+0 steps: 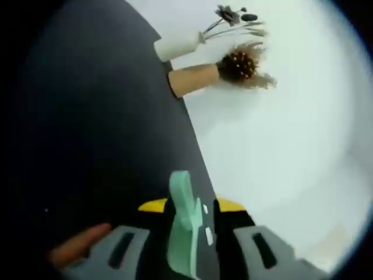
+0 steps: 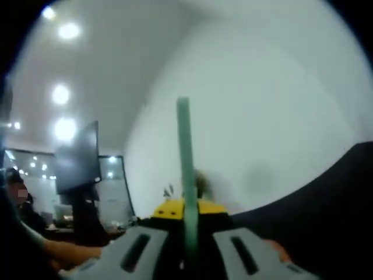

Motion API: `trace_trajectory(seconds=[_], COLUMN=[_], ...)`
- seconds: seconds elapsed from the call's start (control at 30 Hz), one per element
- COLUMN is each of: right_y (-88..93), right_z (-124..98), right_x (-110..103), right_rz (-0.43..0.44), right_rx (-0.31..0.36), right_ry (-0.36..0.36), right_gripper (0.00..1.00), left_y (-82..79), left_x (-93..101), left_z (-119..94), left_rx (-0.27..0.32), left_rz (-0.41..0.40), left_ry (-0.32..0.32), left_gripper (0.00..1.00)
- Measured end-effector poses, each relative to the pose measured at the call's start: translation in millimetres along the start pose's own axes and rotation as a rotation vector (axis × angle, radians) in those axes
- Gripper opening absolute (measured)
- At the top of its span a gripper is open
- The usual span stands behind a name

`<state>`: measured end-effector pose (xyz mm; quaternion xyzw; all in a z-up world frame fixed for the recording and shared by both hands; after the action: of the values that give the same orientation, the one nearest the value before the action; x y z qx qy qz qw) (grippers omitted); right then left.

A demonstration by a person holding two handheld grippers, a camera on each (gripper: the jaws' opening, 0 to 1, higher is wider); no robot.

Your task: Pick up the broom and sweep the trash on the tabletop into the dustpan.

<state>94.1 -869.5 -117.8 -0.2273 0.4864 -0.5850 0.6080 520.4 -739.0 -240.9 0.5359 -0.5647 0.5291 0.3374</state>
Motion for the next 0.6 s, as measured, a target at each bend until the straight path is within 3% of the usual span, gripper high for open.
trace_trajectory(seconds=[0.27, 0.4, 0.6], right_y=[-2.5, -0.8, -0.6], right_z=[-3.5, -3.9, -2.0], right_x=[2.3, 2.7, 1.6], right_rz=[-0.005, -0.007, -0.017], right_rx=[0.005, 0.001, -0.003], right_ry=[0.017, 0.027, 0.041], right_gripper=[0.05, 0.05, 0.05], left_y=[-2.3, -2.2, -2.5], left_x=[0.6, -4.7, -3.1], left_z=[6.9, 7.0, 3.6], left_rx=[-0.013, -0.032, 0.018], left_rz=[0.025, 0.053, 0.056], left_ry=[0.005, -0.036, -0.033], left_gripper=[0.25, 0.15, 0.14])
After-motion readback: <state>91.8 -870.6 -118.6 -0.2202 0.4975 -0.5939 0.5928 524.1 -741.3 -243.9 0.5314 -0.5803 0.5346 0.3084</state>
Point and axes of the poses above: the point that each gripper's makers call its tool centre point, and the gripper's own axes: z roughly forward along the fingers, x roughly to its right, y roughly out of its underside, the point moved 8 cm from there along -z, roughly backward along the fingers, and after that the axes turned 2 degrees about -y, right-handed, at the moved point
